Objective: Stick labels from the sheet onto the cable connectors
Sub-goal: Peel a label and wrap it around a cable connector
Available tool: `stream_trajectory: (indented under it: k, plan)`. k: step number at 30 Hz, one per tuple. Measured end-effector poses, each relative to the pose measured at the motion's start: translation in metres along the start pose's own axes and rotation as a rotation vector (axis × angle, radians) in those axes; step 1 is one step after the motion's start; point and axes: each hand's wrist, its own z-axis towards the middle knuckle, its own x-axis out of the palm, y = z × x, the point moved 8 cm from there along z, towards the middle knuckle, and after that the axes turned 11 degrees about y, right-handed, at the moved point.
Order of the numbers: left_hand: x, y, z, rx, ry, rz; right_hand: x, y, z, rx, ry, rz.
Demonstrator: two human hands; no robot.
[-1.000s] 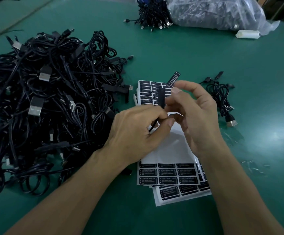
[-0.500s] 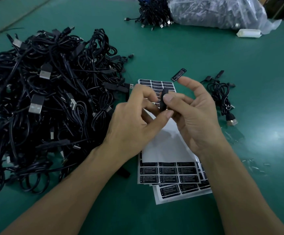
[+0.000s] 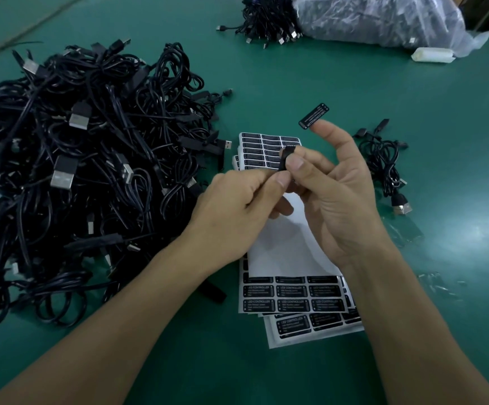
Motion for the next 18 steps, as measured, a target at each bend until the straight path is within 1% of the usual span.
stream_trajectory:
  k: [2, 4, 7, 10, 13, 18]
  plan:
    - [-0.002, -0.003, 0.001, 0.034, 0.001, -0.125, 0.0, 0.0, 0.0, 0.006, 0.0, -0.016]
    - [-0.006, -0.004, 0.002, 0.045, -0.018, -0.187, 0.0, 0.001, 0.0, 0.013, -0.012, -0.008]
    - [-0.009, -0.002, 0.004, 0.03, -0.038, -0.297, -0.002, 0.0, 0.0, 0.013, -0.03, 0.053]
    - [-0.014, 0.001, 0.004, 0.017, -0.101, -0.4, -0.005, 0.0, -0.001, 0.007, -0.058, 0.136]
    - [-0.019, 0.001, 0.001, 0.025, -0.162, -0.443, -0.008, 0.001, -0.001, 0.012, -0.066, 0.133]
    - [-0.025, 0.0, -0.004, 0.022, -0.229, -0.382, -0.007, 0.002, -0.001, 0.007, -0.058, -0.003]
